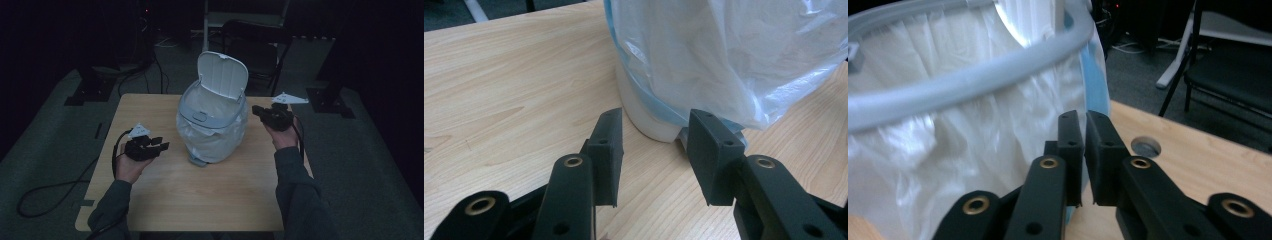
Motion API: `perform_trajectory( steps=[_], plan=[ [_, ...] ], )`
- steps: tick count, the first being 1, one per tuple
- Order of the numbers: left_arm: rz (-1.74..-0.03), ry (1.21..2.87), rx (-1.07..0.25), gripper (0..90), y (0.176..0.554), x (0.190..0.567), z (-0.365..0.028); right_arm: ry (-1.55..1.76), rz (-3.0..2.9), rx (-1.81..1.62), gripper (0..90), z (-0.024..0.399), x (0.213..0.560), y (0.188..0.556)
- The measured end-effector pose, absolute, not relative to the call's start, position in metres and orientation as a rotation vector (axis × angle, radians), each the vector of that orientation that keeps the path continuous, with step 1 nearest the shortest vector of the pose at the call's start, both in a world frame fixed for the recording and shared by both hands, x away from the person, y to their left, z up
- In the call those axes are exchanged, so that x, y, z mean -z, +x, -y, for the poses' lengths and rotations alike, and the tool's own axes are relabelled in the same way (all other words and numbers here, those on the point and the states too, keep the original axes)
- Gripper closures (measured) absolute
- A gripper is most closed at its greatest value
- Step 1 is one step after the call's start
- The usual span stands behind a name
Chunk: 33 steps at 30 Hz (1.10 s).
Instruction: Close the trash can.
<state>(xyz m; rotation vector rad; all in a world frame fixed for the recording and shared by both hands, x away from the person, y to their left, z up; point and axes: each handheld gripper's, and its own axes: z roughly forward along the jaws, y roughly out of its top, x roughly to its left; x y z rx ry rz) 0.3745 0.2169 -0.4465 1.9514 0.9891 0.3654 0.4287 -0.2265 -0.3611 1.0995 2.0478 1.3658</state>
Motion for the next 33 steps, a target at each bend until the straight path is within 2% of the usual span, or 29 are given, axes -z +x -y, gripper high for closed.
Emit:
perform_trajectory(
  steps=[33],
  plan=[
    [-0.953, 1.967, -0.356, 59.7, 0.380, 0.442, -0.202, 1.021, -1.965, -1.402, 90.0, 0.202, 0.307, 0.465]
  ],
)
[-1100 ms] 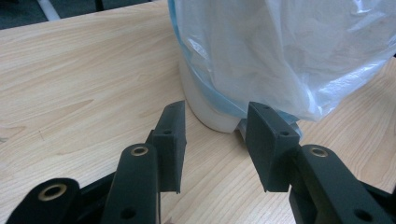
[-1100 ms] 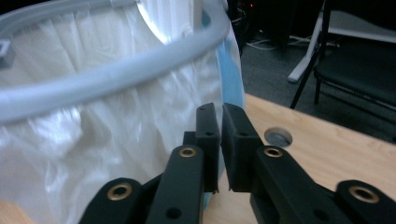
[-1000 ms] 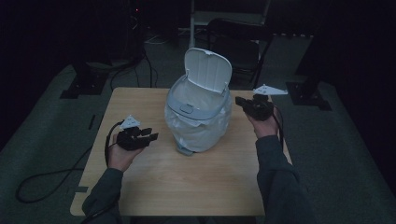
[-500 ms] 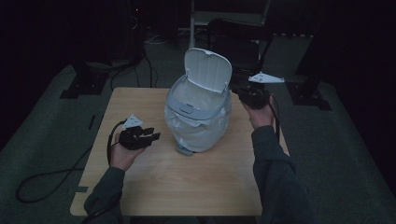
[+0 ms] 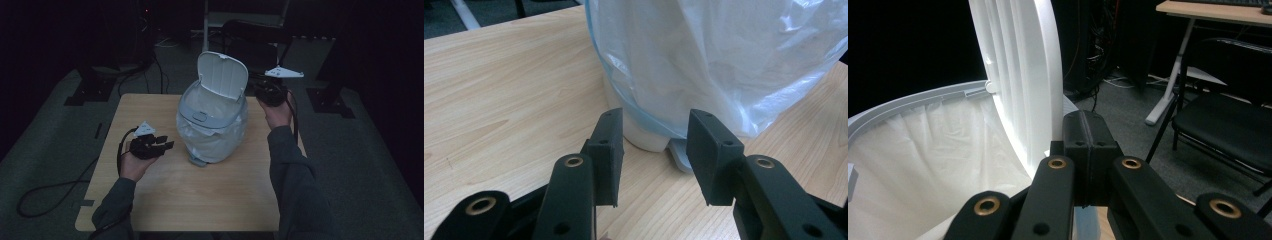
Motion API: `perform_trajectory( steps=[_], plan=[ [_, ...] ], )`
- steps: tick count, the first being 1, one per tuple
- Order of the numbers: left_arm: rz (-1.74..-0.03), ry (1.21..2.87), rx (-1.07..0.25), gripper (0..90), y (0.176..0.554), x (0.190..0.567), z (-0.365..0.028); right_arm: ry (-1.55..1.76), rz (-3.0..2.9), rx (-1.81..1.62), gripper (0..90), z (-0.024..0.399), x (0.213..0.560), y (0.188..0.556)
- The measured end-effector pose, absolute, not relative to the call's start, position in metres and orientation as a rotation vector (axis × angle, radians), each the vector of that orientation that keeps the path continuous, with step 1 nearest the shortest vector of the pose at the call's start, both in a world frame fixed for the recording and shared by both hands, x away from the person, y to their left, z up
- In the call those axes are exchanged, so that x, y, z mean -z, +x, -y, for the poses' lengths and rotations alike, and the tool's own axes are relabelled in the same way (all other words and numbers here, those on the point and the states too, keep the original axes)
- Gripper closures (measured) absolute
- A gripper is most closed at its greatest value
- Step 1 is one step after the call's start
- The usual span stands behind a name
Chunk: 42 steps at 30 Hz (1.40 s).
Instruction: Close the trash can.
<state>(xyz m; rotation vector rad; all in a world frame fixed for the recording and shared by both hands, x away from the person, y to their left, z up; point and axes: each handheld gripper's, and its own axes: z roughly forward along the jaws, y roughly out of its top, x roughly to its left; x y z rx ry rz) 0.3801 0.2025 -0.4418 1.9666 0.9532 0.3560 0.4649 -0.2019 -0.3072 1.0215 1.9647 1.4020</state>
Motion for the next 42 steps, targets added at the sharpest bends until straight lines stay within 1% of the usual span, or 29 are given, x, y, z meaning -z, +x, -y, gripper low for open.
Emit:
perform_trajectory(
  steps=[9, 15, 32, 42],
  plan=[
    [-0.924, 1.975, -0.354, 59.7, 0.384, 0.437, -0.191, 0.964, -2.000, -1.418, 90.0, 0.203, 0.304, 0.463],
    [-0.910, 1.996, -0.342, 59.7, 0.385, 0.441, -0.183, 0.906, -2.039, -1.424, 90.0, 0.201, 0.302, 0.459],
    [-0.899, 1.998, -0.341, 59.7, 0.386, 0.440, -0.180, 0.779, -2.093, -1.439, 90.0, 0.201, 0.299, 0.451],
    [-0.893, 2.000, -0.338, 59.7, 0.387, 0.439, -0.177, 0.658, -2.156, -1.466, 90.0, 0.192, 0.295, 0.447]
  ],
)
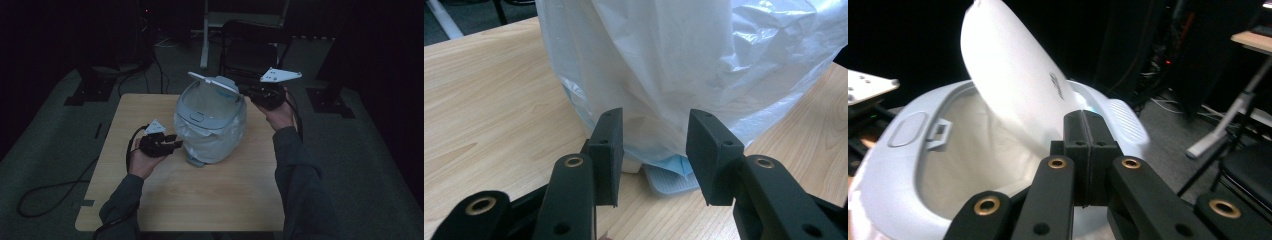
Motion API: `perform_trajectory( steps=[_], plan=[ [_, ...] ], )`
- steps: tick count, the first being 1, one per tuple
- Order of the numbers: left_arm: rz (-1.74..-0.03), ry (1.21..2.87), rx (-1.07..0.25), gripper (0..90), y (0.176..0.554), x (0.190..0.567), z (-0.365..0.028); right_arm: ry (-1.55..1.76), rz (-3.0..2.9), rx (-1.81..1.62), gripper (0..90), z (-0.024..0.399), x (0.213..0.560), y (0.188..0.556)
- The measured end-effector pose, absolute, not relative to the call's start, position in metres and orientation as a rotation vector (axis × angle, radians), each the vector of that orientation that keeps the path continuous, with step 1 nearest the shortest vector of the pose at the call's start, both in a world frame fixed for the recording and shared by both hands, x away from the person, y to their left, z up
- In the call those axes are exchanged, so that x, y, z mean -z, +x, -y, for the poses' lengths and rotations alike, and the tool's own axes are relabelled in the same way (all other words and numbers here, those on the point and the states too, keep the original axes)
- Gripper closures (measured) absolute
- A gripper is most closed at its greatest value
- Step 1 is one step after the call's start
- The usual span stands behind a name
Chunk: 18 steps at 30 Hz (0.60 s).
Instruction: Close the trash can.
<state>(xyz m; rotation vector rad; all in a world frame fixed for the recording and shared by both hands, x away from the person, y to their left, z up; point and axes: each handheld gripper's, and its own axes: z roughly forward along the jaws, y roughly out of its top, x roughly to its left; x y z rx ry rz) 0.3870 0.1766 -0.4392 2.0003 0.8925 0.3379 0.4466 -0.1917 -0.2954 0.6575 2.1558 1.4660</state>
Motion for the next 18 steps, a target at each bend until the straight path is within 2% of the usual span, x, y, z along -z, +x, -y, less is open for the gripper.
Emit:
perform_trajectory(
  steps=[7, 18],
  plan=[
    [-0.887, 2.002, -0.339, 59.6, 0.385, 0.439, -0.176, 0.614, -2.217, -1.452, 90.0, 0.169, 0.298, 0.447],
    [-0.896, 2.003, -0.319, 59.7, 0.383, 0.447, -0.173, 0.611, -2.286, -1.453, 90.0, 0.154, 0.308, 0.447]
  ],
)
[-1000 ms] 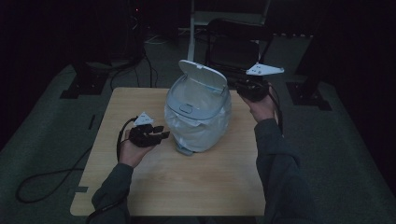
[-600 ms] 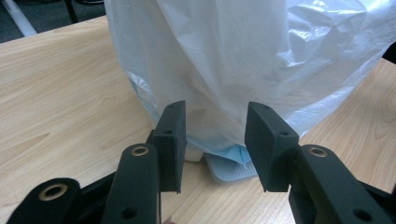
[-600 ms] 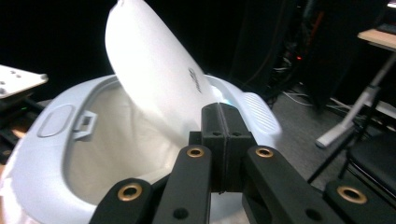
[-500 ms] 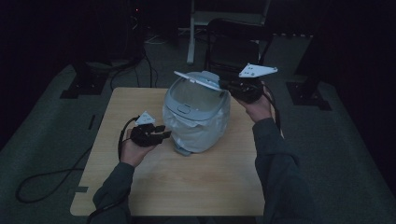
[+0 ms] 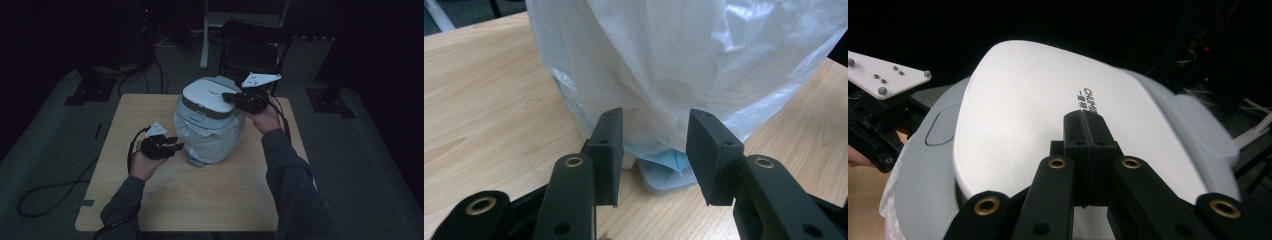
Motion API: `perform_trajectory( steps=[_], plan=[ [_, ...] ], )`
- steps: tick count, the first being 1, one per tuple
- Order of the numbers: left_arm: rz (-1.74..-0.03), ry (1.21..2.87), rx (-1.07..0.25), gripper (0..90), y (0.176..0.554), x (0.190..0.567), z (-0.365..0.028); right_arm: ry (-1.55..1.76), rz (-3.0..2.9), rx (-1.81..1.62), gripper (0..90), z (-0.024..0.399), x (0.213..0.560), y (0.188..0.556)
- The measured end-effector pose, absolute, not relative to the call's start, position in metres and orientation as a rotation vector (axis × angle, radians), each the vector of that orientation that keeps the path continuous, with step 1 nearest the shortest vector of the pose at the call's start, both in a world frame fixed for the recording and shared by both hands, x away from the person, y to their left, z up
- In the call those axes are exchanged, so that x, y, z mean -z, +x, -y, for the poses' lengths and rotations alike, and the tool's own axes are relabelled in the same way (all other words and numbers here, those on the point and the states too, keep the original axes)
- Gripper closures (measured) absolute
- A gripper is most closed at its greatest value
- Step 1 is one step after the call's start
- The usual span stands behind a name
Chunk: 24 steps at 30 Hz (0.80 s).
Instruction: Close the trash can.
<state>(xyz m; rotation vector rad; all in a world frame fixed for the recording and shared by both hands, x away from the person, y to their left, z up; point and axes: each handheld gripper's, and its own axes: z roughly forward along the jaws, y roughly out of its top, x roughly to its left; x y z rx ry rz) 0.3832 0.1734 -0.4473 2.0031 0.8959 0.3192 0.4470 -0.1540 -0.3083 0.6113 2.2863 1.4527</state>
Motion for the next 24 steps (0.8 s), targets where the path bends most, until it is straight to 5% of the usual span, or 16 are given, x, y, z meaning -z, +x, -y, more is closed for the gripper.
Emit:
perform_trajectory(
  steps=[24],
  plan=[
    [-0.902, 2.014, -0.291, 59.7, 0.380, 0.459, -0.170, 0.567, -2.389, -1.462, 90.0, 0.115, 0.316, 0.442]
  ],
)
